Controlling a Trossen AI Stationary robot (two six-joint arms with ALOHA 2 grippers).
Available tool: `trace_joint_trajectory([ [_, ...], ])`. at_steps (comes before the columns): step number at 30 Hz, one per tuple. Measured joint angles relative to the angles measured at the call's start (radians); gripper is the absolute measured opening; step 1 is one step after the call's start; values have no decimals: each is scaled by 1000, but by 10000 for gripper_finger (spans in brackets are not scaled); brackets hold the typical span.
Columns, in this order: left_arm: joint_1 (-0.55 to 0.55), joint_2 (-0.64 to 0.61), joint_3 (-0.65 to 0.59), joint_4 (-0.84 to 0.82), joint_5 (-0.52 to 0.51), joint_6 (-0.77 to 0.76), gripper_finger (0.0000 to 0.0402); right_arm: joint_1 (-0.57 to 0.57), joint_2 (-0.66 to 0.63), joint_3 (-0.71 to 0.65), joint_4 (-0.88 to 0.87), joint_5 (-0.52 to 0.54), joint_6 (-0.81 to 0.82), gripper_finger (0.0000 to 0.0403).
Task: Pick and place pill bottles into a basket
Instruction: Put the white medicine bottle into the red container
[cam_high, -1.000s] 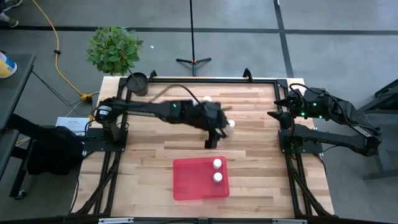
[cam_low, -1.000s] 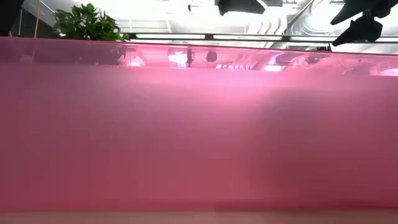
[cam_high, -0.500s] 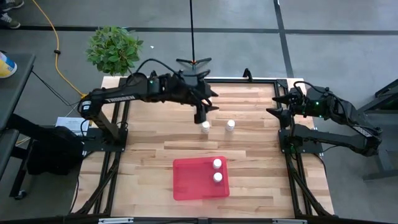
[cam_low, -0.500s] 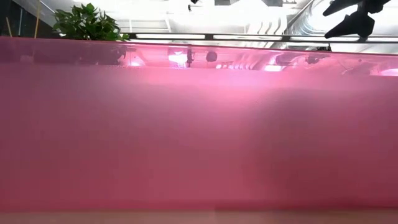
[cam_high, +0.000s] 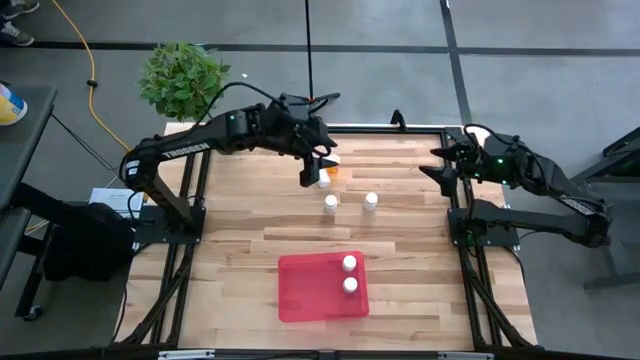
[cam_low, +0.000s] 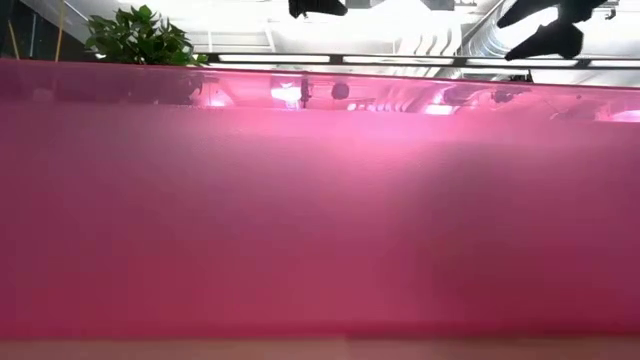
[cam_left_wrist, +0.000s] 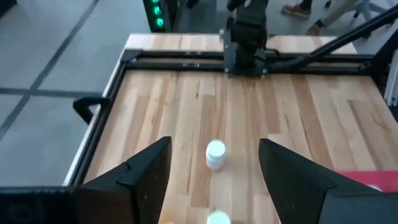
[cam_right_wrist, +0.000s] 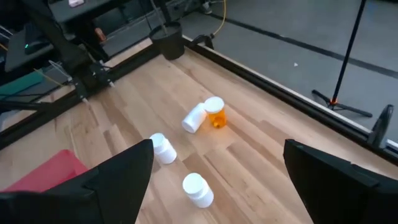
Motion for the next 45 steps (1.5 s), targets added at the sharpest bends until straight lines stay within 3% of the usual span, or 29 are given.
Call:
trace_joint_trajectory([
  [10,70,-61,0,-95,37,25,275,0,135,28,55,-27,10,349],
  [26,201,-83,-2,-186,176,112,275,0,518,451,-13,30,-94,349],
  [34,312,-160,-10,-208,267,132,275,0,727,575,-55,30,-29,350],
  [39,354,-258,-117,-167,302,135,275,0,838,633,-55,28,4,349],
  [45,355,-406,-355,-27,311,105,275,0,960,693,-45,-49,3,350],
])
